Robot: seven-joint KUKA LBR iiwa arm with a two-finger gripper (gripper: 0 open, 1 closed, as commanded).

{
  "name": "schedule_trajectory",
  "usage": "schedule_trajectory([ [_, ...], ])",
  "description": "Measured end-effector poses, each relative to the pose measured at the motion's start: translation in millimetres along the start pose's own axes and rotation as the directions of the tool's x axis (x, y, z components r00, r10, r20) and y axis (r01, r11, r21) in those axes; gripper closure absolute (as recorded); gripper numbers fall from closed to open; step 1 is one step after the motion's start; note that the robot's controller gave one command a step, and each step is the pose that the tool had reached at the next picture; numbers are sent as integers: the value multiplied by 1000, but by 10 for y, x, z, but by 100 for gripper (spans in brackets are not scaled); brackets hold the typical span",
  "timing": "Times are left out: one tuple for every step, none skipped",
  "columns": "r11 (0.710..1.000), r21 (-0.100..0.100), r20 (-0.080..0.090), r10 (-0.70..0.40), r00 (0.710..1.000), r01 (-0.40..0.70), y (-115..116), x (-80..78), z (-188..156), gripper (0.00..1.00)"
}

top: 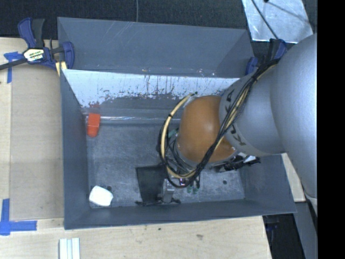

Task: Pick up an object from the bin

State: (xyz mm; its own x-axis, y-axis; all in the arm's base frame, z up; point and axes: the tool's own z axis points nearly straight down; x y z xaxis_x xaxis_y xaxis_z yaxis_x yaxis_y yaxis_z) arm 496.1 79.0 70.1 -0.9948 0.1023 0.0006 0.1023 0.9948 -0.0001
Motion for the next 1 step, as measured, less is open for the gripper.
schedule_trajectory([
  [1000, -1, 5, 1, 1000, -1, 5, -22, -9, 100],
])
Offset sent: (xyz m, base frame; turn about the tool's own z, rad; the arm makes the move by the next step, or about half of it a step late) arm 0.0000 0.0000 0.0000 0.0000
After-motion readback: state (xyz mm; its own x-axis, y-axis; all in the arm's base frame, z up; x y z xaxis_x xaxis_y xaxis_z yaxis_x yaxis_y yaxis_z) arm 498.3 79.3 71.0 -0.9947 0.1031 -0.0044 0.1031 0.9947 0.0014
